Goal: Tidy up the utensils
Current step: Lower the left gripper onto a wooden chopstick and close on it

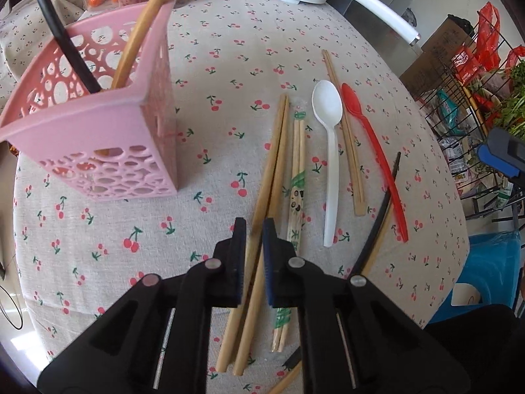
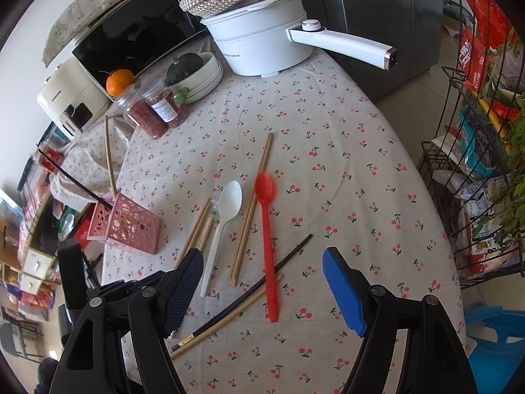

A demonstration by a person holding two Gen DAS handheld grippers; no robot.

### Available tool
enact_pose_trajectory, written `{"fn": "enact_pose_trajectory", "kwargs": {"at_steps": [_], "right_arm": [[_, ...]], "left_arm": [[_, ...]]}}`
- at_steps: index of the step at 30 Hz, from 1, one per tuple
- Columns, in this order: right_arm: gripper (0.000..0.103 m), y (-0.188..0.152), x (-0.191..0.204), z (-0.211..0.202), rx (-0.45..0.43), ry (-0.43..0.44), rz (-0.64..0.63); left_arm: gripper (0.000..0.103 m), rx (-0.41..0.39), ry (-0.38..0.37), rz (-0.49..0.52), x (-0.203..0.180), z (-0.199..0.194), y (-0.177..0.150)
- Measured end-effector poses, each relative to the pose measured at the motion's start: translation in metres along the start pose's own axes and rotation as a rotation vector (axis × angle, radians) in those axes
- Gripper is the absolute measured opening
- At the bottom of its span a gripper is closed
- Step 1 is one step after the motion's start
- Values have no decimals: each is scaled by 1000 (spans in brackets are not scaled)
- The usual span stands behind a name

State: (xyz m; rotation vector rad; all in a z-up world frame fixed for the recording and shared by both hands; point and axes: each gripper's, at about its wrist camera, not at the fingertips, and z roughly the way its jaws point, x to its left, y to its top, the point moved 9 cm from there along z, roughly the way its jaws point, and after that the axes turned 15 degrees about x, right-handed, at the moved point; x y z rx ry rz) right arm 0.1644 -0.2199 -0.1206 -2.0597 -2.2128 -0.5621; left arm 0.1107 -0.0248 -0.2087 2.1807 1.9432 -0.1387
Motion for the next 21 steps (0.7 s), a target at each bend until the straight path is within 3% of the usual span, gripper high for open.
{"fn": "enact_pose_trajectory", "kwargs": {"at_steps": [13,21], "right_arm": [[76,0,0,14,35,-27,-22],[76,-3,12,28,69,-52,-64]], "left_arm": [[10,45,71,34,-7,10,13],[8,141,34,46,3,5,-24]]}}
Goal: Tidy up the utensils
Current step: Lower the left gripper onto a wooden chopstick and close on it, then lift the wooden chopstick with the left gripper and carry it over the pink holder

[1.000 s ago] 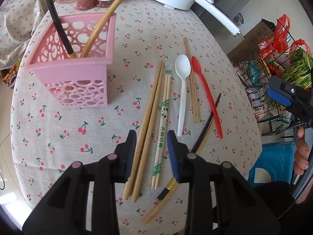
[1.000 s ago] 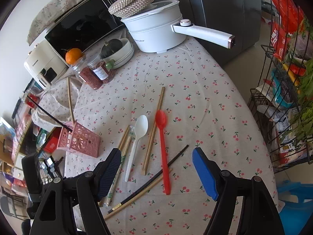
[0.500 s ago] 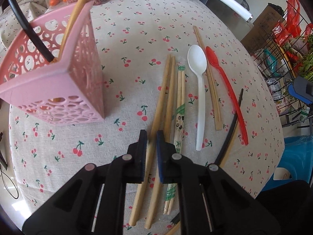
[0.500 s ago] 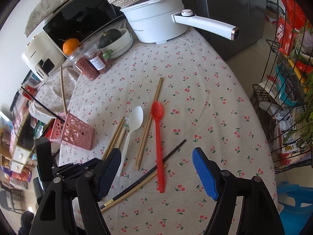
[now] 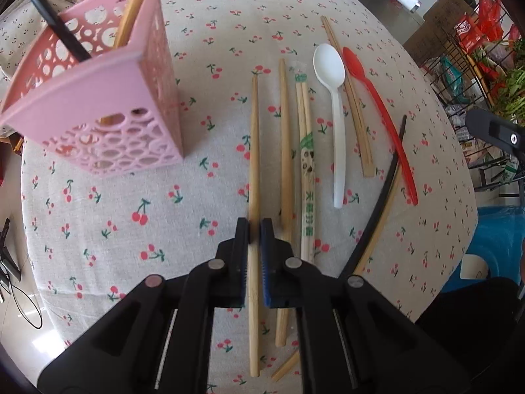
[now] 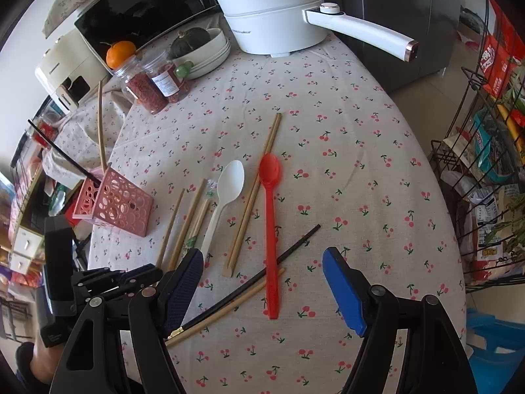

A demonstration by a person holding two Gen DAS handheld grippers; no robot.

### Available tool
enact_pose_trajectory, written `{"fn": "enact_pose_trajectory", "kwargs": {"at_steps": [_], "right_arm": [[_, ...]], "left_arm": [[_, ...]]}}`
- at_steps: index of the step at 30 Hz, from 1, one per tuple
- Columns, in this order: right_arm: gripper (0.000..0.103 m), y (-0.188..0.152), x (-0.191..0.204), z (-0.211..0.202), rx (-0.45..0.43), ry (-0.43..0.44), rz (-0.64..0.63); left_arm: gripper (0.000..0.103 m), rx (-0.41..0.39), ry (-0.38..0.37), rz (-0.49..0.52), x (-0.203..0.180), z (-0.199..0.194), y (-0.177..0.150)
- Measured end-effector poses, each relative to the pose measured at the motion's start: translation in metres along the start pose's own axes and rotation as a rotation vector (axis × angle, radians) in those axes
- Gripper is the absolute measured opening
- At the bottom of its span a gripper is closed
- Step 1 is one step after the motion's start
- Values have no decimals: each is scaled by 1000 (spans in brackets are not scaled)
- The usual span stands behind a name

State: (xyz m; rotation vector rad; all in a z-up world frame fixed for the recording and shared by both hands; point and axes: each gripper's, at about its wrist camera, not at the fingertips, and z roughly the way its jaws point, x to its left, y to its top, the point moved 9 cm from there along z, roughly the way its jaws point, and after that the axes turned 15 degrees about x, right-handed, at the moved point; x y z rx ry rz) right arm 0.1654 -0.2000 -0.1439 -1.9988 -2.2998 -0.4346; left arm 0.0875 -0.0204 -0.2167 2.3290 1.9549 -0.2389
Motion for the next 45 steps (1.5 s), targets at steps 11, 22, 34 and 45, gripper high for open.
{"fn": "enact_pose_trajectory", "kwargs": {"at_steps": [11,22,34,45], "right_arm": [[76,2,31,17,32,-4,-49],[58,10,44,33,71,66,-12],[19,14,100,82,195,155,-69],[17,24,108,118,229,27,-53]], "left_arm": [[8,0,-6,33,2,-1,4],[8,-97,17,111,-11,-31,-1],[8,-306,-67,85,23,-97,-32],[8,-344,-101,47,43,-110,-40]]}}
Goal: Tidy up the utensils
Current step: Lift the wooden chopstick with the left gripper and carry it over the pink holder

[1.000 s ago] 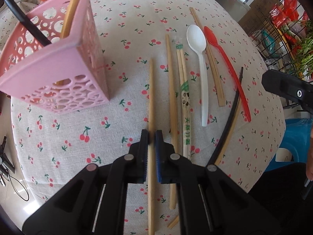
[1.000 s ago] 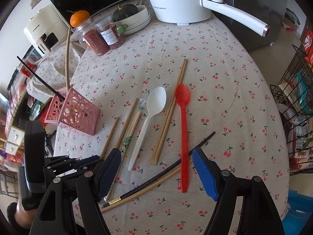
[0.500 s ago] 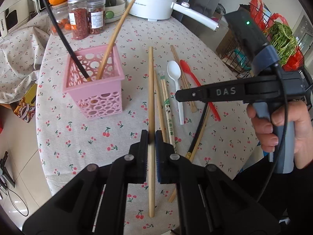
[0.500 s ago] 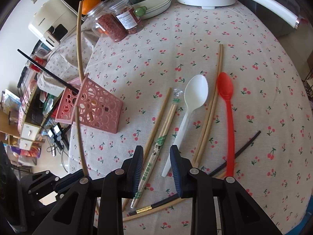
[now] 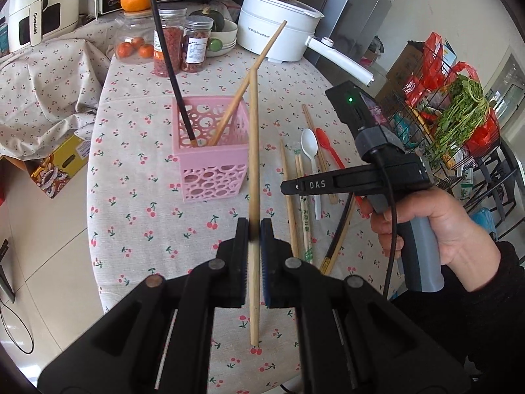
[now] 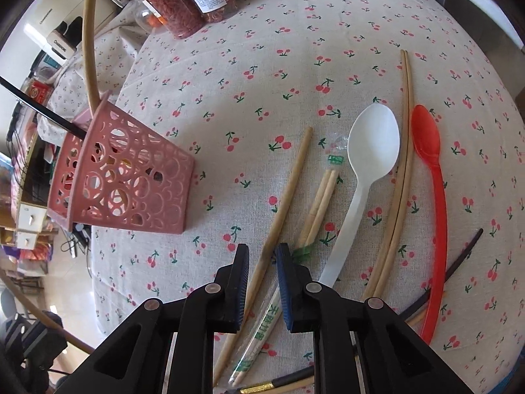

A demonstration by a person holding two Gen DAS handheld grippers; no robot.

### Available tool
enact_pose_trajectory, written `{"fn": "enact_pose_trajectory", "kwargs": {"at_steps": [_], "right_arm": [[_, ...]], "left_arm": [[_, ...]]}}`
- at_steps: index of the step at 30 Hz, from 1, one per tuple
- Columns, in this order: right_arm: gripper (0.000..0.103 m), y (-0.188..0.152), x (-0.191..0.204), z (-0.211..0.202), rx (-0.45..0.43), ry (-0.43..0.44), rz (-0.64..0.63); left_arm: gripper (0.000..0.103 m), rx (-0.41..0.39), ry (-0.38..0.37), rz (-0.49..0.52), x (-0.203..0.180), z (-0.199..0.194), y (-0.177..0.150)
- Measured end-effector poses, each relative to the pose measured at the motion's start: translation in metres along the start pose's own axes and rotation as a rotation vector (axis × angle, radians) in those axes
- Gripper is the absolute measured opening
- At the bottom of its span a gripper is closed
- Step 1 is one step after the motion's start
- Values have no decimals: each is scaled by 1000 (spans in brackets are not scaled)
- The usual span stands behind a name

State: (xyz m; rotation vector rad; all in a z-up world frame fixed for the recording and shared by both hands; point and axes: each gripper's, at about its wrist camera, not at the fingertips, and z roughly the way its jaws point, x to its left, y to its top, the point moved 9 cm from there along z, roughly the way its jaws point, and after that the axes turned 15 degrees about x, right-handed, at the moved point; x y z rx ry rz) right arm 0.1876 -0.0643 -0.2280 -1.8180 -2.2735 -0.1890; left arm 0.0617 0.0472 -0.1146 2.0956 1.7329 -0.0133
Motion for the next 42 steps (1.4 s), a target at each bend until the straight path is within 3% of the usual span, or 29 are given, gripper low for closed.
{"fn": "enact_pose_trajectory", "kwargs": {"at_steps": [6,8,13,20,27,35,42], "right_arm": [[13,5,10,5,-43,-192,-68],[12,6,14,5,-61,-221,-75],[9,4,15,-9,-120,-124,-58],[7,-16,4,-79,-317,22,-49],[7,-31,2,-144,-508,119,-50],[7,-46,17,-197,-681,146,-98],[7,-45,31,-220,-766,174,-126]], "left_arm": [[8,-13,7,-12,4,-4,1],[8,-23,13,-23,7,-6,1],[8,-74,19,-41,11,-19,4],[8,-178,-4,-28,5,-49,15],[8,-372,-45,-53,3,-92,32],[8,-610,-7,-131,22,-128,55],[8,-679,51,-163,33,-122,79]]}}
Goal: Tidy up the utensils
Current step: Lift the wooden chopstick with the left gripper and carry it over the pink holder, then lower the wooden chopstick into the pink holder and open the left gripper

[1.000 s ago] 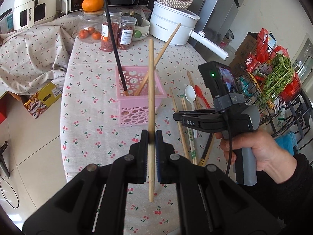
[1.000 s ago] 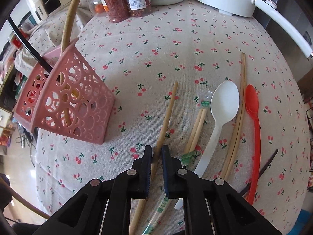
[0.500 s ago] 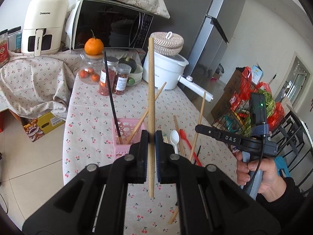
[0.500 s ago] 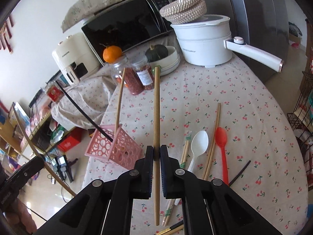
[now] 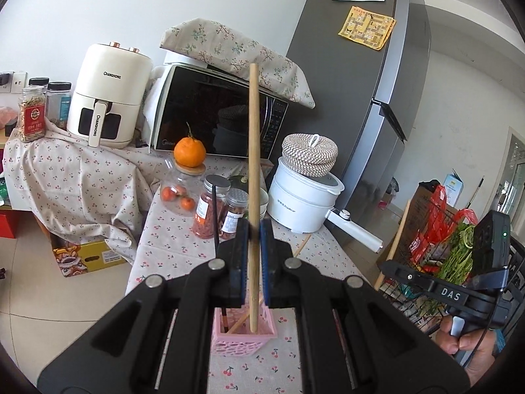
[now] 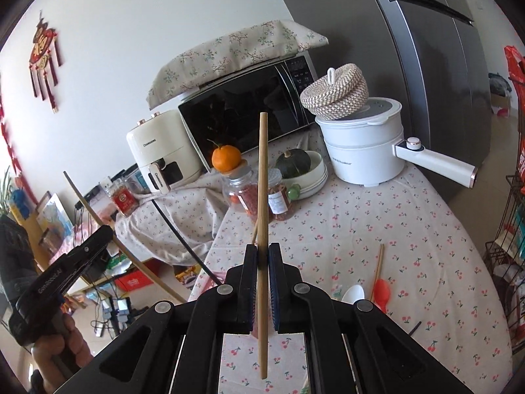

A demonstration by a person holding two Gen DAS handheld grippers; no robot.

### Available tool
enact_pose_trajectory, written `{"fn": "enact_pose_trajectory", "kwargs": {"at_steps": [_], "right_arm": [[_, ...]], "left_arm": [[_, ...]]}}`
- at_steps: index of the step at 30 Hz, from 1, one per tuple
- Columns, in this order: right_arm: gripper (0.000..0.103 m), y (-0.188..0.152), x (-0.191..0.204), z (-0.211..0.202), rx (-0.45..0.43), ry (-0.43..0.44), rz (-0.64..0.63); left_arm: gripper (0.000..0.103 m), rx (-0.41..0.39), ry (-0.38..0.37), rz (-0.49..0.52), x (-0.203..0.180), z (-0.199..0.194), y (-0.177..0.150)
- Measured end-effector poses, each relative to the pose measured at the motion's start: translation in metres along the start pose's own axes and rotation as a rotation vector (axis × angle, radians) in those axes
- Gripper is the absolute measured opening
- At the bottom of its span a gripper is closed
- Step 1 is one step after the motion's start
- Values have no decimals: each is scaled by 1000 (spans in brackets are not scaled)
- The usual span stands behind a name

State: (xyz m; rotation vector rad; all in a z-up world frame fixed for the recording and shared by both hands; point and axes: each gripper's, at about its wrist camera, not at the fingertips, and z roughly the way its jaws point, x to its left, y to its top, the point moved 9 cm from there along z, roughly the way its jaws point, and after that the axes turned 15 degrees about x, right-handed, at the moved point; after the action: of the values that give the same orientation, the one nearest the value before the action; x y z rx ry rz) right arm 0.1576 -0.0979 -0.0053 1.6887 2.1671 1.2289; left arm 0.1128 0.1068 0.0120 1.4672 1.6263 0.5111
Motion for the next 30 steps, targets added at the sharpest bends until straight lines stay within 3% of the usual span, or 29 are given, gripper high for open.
{"fn": "enact_pose_trajectory", "kwargs": {"at_steps": [11,17,22,23,27,30], "right_arm": [[7,11,2,16,6,40,24],[7,11,3,22,17,43,24],[7,12,3,24,6,41,25],[7,12,3,24,1,42,25],[7,17,6,20,-31,57,27],[7,23,11,17,-65,73,32]], "left_arm": [[8,56,110,46,6,56,-10],[8,88,91,0,10,71,-12],[9,164,76,-23,11,86,-21],[11,179,72,-25,10,86,-23],[42,211,68,-41,12,76,-27],[51,244,48,-64,16,64,-33]]}}
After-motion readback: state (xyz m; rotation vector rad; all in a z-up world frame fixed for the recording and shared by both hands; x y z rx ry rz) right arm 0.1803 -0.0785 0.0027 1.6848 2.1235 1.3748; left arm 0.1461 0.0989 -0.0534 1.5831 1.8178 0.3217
